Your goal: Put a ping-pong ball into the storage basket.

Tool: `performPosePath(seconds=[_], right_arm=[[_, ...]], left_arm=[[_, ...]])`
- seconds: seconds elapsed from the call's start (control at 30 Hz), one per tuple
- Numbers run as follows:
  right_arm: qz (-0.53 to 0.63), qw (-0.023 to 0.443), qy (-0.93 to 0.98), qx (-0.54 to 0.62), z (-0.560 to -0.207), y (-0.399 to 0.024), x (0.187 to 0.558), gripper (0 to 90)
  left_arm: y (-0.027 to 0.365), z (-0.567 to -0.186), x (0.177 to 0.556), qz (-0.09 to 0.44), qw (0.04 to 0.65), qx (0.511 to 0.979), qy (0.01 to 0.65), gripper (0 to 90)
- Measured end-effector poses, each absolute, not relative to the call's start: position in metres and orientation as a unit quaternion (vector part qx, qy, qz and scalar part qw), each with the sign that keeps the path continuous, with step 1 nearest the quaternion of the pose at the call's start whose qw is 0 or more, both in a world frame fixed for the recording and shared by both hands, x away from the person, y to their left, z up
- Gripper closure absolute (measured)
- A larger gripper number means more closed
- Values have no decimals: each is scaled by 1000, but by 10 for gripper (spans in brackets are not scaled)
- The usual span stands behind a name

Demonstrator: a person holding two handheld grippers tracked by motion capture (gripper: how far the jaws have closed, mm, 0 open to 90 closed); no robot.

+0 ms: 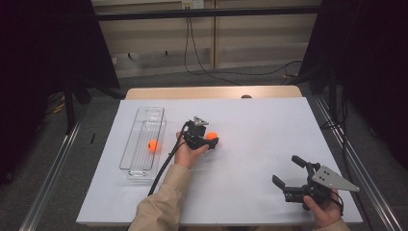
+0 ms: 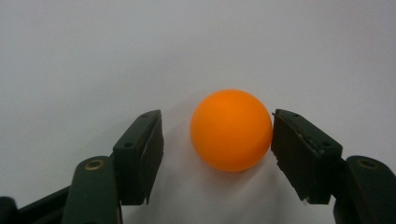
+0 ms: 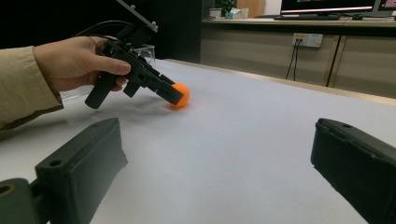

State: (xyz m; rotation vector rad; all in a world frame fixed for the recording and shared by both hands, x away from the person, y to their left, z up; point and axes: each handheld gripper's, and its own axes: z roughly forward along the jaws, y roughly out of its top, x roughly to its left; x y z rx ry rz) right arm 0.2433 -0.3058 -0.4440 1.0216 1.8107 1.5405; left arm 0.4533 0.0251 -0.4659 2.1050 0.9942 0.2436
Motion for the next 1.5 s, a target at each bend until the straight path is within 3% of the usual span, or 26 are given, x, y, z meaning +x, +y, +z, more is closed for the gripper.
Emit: performPosePath(seconds=[0.57, 0.73, 1.5], right_arm=[[573, 273, 674, 380, -444, -306, 244, 17], [572, 273, 674, 380, -444, -306, 244, 18], [573, 275, 672, 379, -444, -306, 243, 18]], left_arm=[[22, -469, 454, 89, 386, 834, 384, 436], [22, -468, 453, 92, 385, 836, 380, 505], [29, -448, 445, 48, 390, 836, 383, 508]])
